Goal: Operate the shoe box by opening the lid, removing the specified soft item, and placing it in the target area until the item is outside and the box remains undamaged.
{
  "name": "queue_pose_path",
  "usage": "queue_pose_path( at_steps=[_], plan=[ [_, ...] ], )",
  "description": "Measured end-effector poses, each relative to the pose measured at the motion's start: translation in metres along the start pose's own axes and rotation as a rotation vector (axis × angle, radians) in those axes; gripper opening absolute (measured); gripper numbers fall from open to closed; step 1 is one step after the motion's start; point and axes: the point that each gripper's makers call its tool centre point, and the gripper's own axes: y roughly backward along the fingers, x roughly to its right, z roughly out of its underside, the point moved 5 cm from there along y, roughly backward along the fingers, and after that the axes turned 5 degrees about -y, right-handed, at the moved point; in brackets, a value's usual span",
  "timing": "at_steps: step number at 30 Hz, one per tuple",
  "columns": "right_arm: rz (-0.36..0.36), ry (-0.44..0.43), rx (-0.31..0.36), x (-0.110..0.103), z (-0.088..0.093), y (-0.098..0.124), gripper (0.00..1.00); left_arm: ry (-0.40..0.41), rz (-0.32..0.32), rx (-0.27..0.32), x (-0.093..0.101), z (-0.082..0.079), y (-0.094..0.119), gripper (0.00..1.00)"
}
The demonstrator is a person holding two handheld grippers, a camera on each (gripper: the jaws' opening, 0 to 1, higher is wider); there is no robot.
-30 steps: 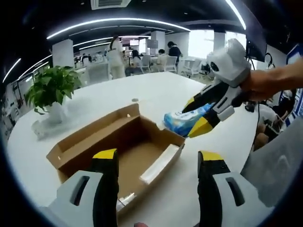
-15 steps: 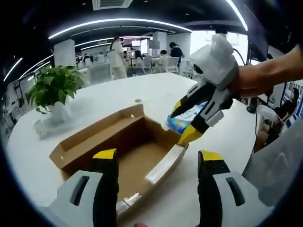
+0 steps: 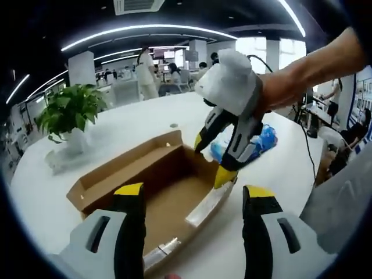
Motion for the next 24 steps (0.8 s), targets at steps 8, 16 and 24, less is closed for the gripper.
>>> queue_pose_path(
  at_steps=[8, 16, 24],
  plan=[
    [-0.082, 0.12, -0.103, -0.006, 0.002, -0.022, 0.57, -0.051, 0.011, -0.001, 0.004, -0.002, -0.002, 0.67],
    [-0.034, 0.189, -0.084, 0.0, -0.01, -0.022, 0.64, -0.029, 0.009, 0.002, 0.001, -0.001, -0.003, 0.67],
    [-0.038, 0.268, -0.123, -0.001, -0.009, -0.019, 0.62, -0.031, 0.011, -0.001, 0.0, 0.0, -0.003, 0.66]
  ],
)
